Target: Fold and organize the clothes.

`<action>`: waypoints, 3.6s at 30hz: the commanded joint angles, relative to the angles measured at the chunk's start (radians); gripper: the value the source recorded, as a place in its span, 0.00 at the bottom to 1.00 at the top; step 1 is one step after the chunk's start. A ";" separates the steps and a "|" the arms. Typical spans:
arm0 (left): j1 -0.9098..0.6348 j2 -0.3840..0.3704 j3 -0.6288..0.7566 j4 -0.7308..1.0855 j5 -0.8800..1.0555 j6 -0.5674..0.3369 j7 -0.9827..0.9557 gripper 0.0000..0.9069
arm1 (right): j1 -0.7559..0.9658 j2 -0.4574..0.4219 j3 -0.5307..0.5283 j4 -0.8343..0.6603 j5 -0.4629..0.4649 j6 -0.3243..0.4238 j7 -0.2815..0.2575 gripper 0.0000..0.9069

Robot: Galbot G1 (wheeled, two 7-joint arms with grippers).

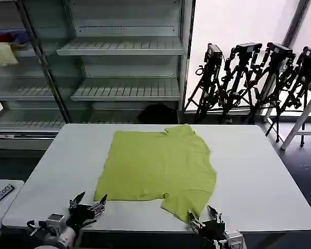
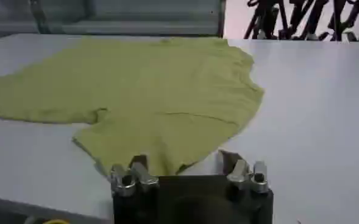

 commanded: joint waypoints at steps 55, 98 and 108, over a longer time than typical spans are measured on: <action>-0.368 -0.036 0.073 0.218 -0.095 -0.017 -0.073 0.01 | 0.506 0.121 0.046 -0.302 -0.035 0.016 -0.074 0.00; -0.313 -0.038 0.078 0.232 -0.009 -0.035 -0.050 1.00 | 0.451 0.072 0.125 -0.362 -0.044 0.041 -0.094 0.99; -0.300 -0.045 0.080 0.230 -0.006 -0.021 -0.050 1.00 | 0.446 0.074 0.127 -0.400 -0.047 0.052 -0.084 0.10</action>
